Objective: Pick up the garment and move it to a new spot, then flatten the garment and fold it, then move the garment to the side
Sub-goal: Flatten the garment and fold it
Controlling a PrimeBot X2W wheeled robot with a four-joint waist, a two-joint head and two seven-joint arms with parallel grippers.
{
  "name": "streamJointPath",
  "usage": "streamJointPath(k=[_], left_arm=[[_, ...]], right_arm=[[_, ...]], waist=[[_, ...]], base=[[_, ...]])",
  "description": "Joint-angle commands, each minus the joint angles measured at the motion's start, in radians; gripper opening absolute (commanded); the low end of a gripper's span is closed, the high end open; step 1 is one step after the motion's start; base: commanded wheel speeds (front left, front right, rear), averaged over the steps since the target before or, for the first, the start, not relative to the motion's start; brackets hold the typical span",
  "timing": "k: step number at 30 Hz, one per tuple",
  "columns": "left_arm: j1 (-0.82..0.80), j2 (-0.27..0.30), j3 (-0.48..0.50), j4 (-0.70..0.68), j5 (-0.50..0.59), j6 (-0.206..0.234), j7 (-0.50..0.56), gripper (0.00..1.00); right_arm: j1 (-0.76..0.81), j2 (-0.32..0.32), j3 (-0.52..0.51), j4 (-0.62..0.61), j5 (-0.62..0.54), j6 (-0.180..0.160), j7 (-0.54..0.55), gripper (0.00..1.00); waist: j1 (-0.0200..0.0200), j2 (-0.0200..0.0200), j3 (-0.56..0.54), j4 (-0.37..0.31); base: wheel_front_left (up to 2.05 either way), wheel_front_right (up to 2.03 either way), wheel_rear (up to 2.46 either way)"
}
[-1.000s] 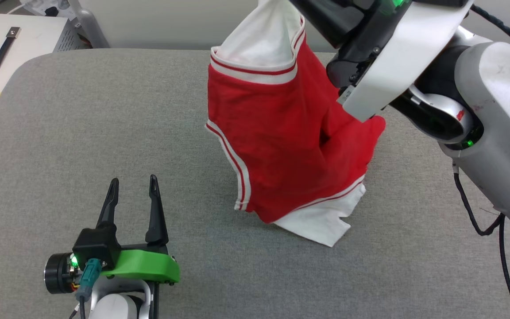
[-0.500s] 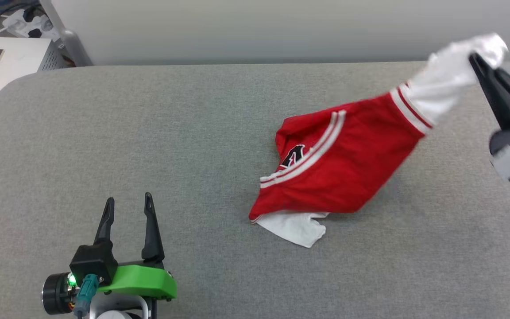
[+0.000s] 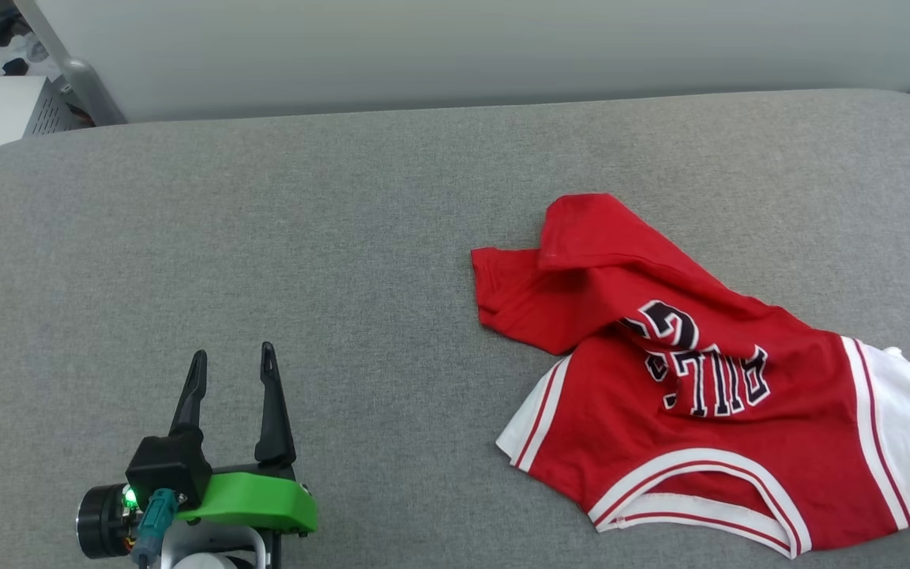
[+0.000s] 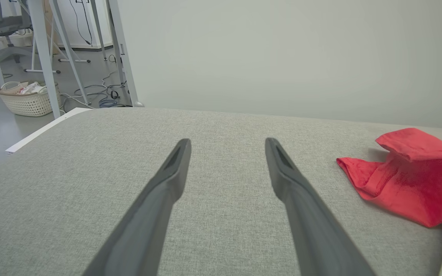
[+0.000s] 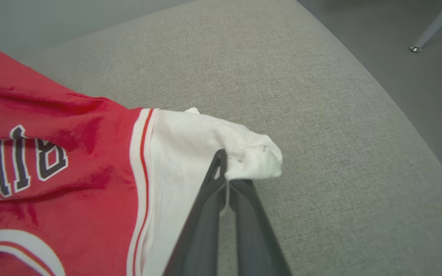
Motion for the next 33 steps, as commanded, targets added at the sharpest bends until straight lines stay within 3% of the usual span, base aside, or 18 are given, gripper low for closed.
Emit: streamJointPath(k=[1,10,11,12,13,18,24,28,33], left_arm=[[-0.008,-0.002,0.003,0.001,0.005,-0.006,-0.006,1.0],[-0.019,-0.002,-0.001,0.014,0.007,-0.012,-0.006,1.0],[-0.017,-0.002,0.002,0.015,0.007,-0.012,-0.006,1.0],[-0.015,-0.002,0.004,0.015,0.007,-0.011,-0.006,1.0],[-0.012,-0.002,0.006,0.014,0.006,-0.01,-0.006,1.0],[-0.002,-0.002,0.007,0.014,0.007,-0.011,-0.006,1.0],[0.0,-0.002,0.006,0.01,0.011,-0.013,-0.006,1.0],[0.005,-0.002,0.003,0.006,0.014,-0.017,-0.006,1.0],[0.008,-0.002,-0.006,-0.002,0.024,-0.024,-0.006,1.0]], right_arm=[[0.005,0.018,-0.006,0.034,0.001,-0.001,0.015,0.0],[-0.047,0.089,-0.024,0.345,-0.038,-0.001,0.027,0.0],[-0.06,0.096,-0.035,0.356,-0.034,-0.001,0.009,0.18],[-0.069,0.098,-0.04,0.359,-0.032,-0.001,-0.005,0.55],[-0.078,0.095,-0.042,0.359,-0.04,-0.001,-0.022,1.0],[-0.137,0.052,-0.082,0.309,-0.125,-0.001,-0.104,1.0],[-0.194,0.037,-0.177,0.088,-0.264,-0.001,-0.12,1.0],[-0.2,0.071,-0.217,-0.124,-0.345,-0.001,-0.112,1.0],[-0.171,0.173,-0.248,-0.384,-0.436,-0.001,-0.077,1.0]], waist=[[0.0001,-0.0001,0.007,0.002],[0.0001,-0.0001,0.01,0.021],[0.0001,-0.0001,0.007,0.02],[0.0001,-0.0001,0.004,0.019],[0.0001,-0.0001,0.001,0.018],[0.0001,-0.0001,-0.014,0.014],[0.0001,-0.0001,-0.029,0.022],[0.0001,-0.0001,-0.034,0.032],[0.0001,-0.0001,-0.045,0.047]], base=[[0.0,0.0,0.0],[0.0,0.0,0.0],[0.0,0.0,0.0],[0.0,0.0,0.0],[0.0,0.0,0.0],[0.0,0.0,0.0],[0.0,0.0,0.0],[0.0,0.0,0.0],[0.0,0.0,0.0]])
